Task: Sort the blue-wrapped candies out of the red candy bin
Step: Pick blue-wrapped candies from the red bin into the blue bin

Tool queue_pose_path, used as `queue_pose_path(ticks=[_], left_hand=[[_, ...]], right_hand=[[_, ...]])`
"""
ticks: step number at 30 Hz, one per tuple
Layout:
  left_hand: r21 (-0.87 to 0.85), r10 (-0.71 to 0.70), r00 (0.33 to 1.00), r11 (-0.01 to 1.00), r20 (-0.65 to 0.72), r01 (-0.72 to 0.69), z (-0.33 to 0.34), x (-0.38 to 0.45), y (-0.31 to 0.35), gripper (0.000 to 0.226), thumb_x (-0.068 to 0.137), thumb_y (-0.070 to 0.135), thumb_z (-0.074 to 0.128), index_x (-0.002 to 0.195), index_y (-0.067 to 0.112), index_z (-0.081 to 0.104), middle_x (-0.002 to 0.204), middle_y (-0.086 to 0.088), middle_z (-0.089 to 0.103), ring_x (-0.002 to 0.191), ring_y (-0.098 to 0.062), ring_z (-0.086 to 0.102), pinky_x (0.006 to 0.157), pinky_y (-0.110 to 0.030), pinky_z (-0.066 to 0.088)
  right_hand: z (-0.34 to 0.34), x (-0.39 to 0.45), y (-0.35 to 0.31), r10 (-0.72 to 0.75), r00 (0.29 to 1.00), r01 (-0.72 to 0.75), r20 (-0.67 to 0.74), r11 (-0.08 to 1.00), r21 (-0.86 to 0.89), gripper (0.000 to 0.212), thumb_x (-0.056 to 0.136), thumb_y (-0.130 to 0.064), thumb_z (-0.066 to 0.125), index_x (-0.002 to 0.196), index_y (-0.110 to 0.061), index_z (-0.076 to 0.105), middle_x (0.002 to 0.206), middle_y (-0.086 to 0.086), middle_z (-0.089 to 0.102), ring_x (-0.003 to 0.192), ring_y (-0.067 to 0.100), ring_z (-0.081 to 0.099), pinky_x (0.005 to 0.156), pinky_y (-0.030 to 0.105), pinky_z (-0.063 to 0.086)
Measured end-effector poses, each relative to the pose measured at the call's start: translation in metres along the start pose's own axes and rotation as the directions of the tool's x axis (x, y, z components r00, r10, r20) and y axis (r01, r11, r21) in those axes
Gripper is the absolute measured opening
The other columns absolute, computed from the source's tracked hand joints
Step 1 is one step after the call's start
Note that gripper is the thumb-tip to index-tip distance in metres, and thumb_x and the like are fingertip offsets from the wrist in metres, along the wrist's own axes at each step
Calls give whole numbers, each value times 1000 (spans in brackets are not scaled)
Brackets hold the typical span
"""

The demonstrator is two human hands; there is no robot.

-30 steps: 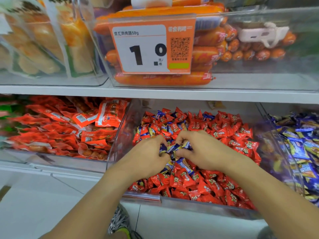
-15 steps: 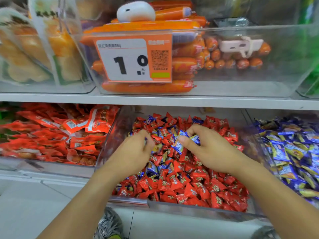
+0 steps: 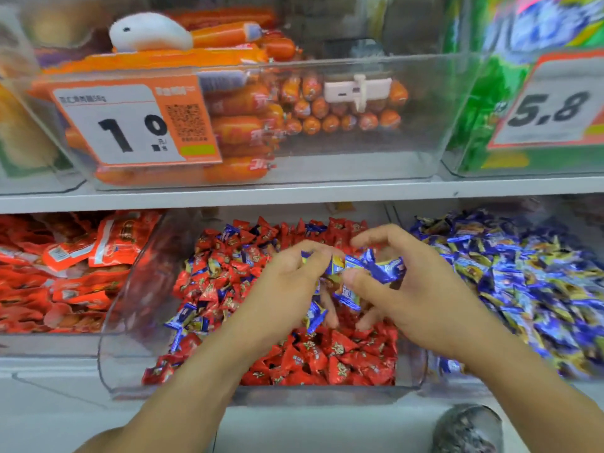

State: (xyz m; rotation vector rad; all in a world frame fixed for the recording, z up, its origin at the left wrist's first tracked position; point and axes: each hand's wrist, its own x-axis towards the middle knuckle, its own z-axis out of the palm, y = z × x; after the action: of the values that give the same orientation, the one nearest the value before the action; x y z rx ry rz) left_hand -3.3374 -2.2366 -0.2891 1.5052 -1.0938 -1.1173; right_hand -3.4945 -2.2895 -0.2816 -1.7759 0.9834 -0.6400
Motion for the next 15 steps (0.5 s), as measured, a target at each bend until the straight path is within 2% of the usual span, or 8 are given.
queue_pose_path(ticks=[2, 6, 8, 10, 11, 13, 14, 15], left_hand=[[51, 74, 997, 996, 0, -74, 24, 3, 5, 24, 103, 31, 42, 105, 17, 61, 53, -12, 62, 46, -27, 57, 45, -22, 38], [283, 332, 939, 913, -94, -294, 65, 14, 17, 11, 101, 28, 48, 101, 25, 58, 52, -7, 65, 38, -6, 53, 47, -14, 36], [375, 409, 910, 855, -62, -359, 81, 26, 24, 8, 100, 27, 49, 103, 27, 57, 57, -2, 66, 45, 0, 55, 54, -14, 39], [482, 455, 891, 779, 8, -402, 99, 40, 30, 9, 97, 25, 54, 105, 27, 57, 75, 6, 67, 65, -1, 59, 68, -20, 42], [529, 469, 881, 733, 63, -427, 107, 46, 32, 12, 96, 25, 57, 108, 27, 58, 86, 11, 64, 75, -3, 56, 74, -21, 41], [589, 424, 872, 649, 244, -481, 124, 55, 38, 26, 93, 27, 61, 119, 24, 56, 101, 12, 53, 89, -4, 47, 83, -21, 37], [624, 359, 867, 602, 346, -498, 130, 58, 40, 38, 93, 31, 62, 129, 25, 51, 113, 8, 49, 100, -7, 46, 92, -23, 37], [663, 284, 861, 551, 422, -507, 134, 61, 41, 51, 92, 37, 61, 139, 27, 43, 129, 3, 44, 114, -12, 43, 101, -27, 36]], right_hand=[[-15, -7, 6, -33, 999, 33, -4, 999, -1, 10, 92, -30, 65, 99, -34, 60, 84, 3, 66, 51, 21, 70, 64, 50, 57], [-57, -20, 20, -82, 985, 75, -155, 996, -48, 14, 96, -20, 61, 98, -33, 65, 87, -4, 67, 52, 14, 68, 54, 24, 52], [-83, -24, 30, -80, 970, 66, -228, 996, -66, 17, 95, -18, 62, 95, -33, 68, 86, -7, 68, 59, 13, 68, 56, 25, 54], [-107, -27, 43, -63, 955, 39, -289, 995, -89, 20, 94, -14, 65, 93, -33, 71, 85, -4, 72, 66, 22, 69, 67, 44, 58], [-117, -27, 49, -50, 951, 19, -305, 994, -104, 21, 92, -12, 66, 92, -32, 72, 81, -4, 72, 63, 25, 67, 66, 45, 57], [-133, -29, 63, -20, 943, -19, -331, 993, -112, 24, 87, -6, 70, 94, -29, 73, 69, -13, 70, 47, 12, 59, 52, 25, 50], [-138, -30, 67, -8, 935, -29, -355, 995, -100, 27, 84, -6, 73, 96, -30, 73, 72, -17, 70, 50, 5, 59, 55, 20, 49], [-142, -30, 72, 1, 921, -36, -389, 996, -82, 31, 82, -7, 75, 99, -33, 73, 83, -17, 71, 61, 5, 64, 64, 24, 53]])
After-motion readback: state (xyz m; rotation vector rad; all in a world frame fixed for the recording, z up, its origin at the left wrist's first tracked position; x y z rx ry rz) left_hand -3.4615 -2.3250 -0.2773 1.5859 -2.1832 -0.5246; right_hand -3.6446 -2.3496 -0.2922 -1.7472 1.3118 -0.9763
